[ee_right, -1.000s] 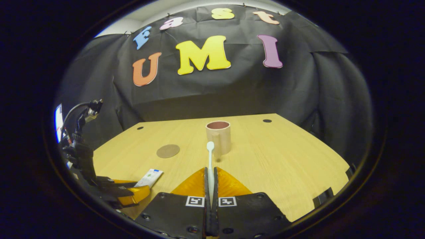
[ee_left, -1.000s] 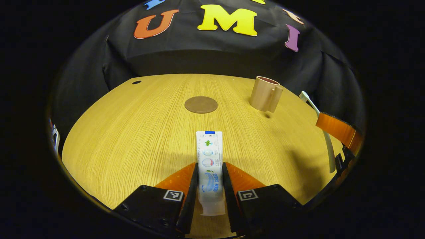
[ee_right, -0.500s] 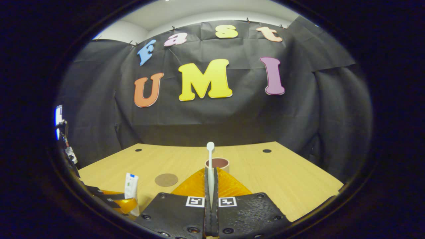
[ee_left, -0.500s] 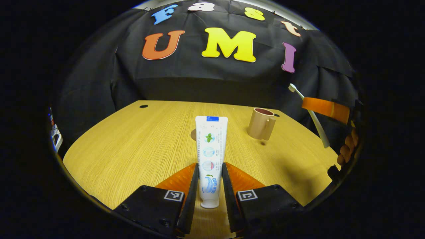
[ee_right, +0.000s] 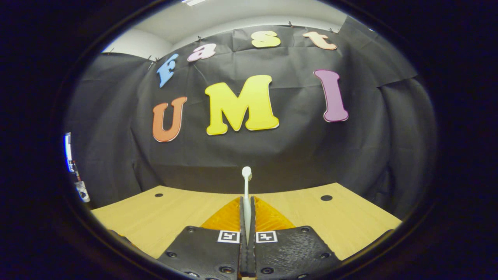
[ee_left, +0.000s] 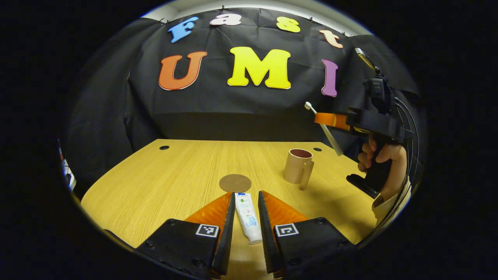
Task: Put the toothbrush and toothpaste on the desktop into the cup, then pick up the cup and place it on the coaster on the desktop.
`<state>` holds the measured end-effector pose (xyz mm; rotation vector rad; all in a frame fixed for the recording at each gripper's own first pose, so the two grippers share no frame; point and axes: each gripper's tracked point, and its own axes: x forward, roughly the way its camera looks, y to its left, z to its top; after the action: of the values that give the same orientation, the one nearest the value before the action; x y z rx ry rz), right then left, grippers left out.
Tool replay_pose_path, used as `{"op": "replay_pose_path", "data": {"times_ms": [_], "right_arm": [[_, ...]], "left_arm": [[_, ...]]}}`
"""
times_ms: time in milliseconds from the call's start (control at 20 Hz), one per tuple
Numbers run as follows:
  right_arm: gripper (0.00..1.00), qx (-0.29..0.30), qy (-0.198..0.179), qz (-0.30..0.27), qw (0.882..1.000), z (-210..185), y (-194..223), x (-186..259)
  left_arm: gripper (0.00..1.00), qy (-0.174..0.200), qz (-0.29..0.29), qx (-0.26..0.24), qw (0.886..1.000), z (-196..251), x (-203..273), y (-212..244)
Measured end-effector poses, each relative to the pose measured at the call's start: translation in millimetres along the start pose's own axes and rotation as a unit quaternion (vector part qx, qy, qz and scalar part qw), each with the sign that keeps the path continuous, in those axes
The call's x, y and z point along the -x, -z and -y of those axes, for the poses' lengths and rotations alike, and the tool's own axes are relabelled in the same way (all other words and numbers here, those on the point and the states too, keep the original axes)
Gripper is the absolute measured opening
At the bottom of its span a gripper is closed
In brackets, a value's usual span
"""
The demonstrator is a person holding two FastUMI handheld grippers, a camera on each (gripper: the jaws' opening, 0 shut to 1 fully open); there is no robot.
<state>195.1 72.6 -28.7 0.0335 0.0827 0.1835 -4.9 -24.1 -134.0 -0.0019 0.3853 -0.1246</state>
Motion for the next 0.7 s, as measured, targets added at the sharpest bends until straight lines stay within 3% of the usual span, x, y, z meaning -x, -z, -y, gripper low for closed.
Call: {"op": "replay_pose_path", "data": {"times_ms": [450, 500, 550, 600, 700], "right_arm": [[0.01, -0.013, -0.01, 0.002, 1.0, -3.3, 2.9, -29.1], [0.01, -0.012, -0.01, 0.003, 1.0, -2.6, 3.4, -29.8], [0.01, -0.01, -0.007, 0.004, 1.0, -0.6, 3.3, -31.2], [0.01, -0.007, -0.004, 0.005, 1.0, 0.9, 2.9, -33.2], [0.0, 0.001, -0.006, 0.001, 1.0, 0.8, 4.6, -37.2]], "left_arm": [[0.4, 0.019, -0.1, 0.018, 0.995, -1.5, -33.3, 52.1], [0.46, 0.02, -0.115, 0.025, 0.993, -1.5, -36.1, 58.0], [0.65, 0.018, -0.132, 0.031, 0.991, -0.2, -37.1, 65.0], [0.57, 0.02, -0.147, 0.039, 0.988, 3.1, -36.4, 70.1], [0.62, 0.024, -0.164, 0.048, 0.985, 8.8, -38.5, 76.2]]}}
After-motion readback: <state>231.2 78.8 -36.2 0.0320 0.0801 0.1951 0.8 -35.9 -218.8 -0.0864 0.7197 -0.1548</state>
